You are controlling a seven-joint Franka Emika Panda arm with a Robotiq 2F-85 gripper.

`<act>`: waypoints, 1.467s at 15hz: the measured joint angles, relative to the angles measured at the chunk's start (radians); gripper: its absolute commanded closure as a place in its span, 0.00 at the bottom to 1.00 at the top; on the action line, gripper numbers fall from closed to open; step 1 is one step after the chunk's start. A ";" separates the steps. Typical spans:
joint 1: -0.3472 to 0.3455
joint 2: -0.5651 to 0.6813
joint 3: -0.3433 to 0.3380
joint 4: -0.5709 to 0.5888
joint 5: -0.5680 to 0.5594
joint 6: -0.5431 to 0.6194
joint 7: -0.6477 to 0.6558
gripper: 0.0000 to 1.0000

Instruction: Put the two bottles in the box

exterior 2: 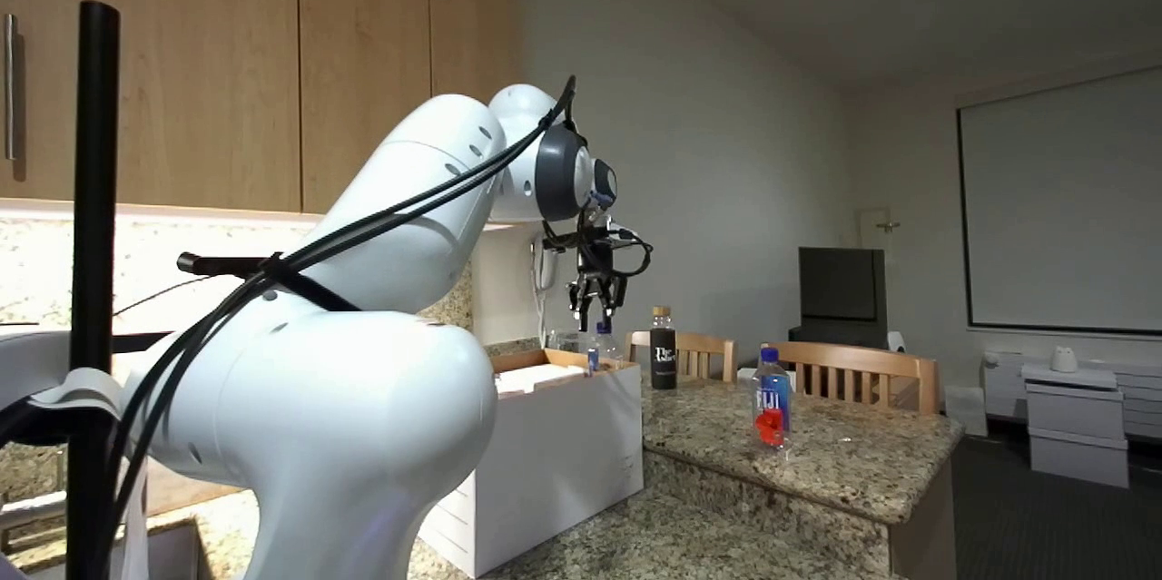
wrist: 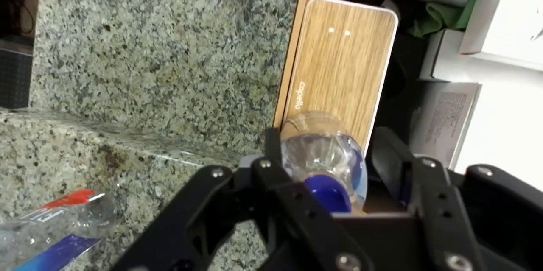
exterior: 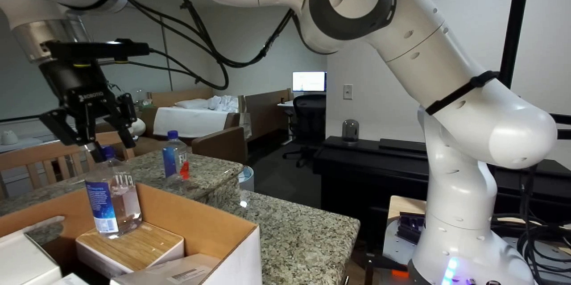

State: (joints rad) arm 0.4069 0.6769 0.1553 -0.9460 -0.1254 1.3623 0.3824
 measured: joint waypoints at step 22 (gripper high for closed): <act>-0.308 0.090 -0.193 0.255 0.056 0.070 0.060 0.00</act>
State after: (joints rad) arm 0.0994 0.7669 -0.0376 -0.6907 -0.0694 1.4322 0.4422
